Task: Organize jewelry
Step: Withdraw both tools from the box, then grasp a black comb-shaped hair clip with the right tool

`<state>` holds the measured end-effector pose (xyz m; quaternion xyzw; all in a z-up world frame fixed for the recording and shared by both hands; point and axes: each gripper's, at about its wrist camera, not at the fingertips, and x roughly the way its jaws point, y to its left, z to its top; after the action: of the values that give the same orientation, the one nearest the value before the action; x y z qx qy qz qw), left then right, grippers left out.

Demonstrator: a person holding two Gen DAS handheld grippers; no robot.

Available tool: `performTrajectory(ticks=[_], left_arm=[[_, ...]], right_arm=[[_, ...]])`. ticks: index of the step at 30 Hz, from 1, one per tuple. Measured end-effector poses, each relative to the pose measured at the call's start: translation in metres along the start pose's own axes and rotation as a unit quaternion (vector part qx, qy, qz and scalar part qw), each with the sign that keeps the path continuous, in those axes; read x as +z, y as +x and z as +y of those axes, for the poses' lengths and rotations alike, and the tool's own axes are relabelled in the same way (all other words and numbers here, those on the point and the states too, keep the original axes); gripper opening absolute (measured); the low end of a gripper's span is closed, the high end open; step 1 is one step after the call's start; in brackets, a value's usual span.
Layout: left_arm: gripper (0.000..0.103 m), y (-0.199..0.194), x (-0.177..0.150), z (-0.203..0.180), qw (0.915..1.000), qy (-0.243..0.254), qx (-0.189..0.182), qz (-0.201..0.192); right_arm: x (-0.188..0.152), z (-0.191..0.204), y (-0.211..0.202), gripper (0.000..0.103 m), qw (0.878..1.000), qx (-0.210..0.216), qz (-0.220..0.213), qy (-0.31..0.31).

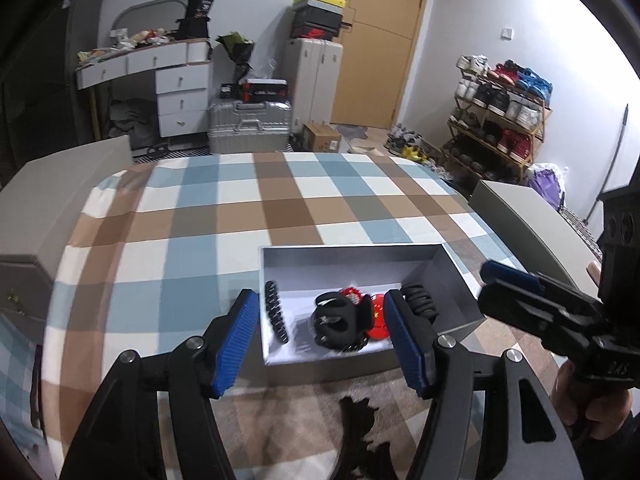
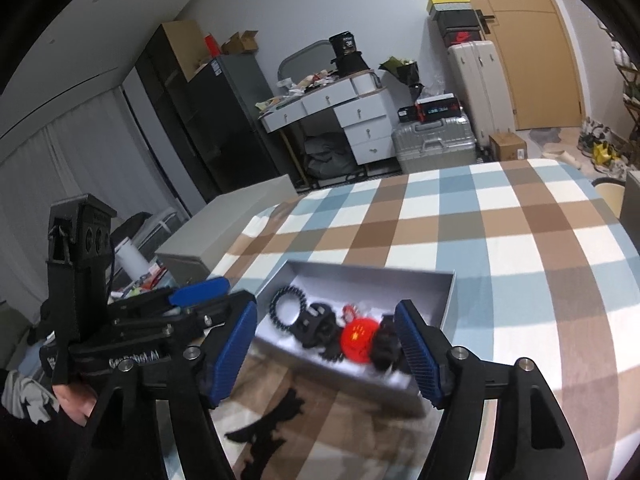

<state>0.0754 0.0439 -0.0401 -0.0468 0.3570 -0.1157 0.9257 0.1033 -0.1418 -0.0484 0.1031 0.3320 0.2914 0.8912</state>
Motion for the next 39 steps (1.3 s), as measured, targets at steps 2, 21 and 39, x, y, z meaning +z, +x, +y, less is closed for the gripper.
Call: performTrajectory(ticks=[2,21,39], left_arm=[[0.07,-0.006,-0.006,0.004,0.9999,-0.006,0.009,-0.005],[0.082,-0.03,-0.089,0.038,0.9956,-0.074,0.049,0.03],[0.082,-0.052,-0.111,0.033,0.9962,-0.03,0.074,0.034]], right_arm=[[-0.007,0.005,-0.003,0.078,1.0,-0.001,0.002,-0.004],[-0.088,0.049,0.011,0.084,0.992,0.014,0.114,-0.045],[-0.123,0.089,0.033,0.014,0.975,-0.048,0.153,-0.153]])
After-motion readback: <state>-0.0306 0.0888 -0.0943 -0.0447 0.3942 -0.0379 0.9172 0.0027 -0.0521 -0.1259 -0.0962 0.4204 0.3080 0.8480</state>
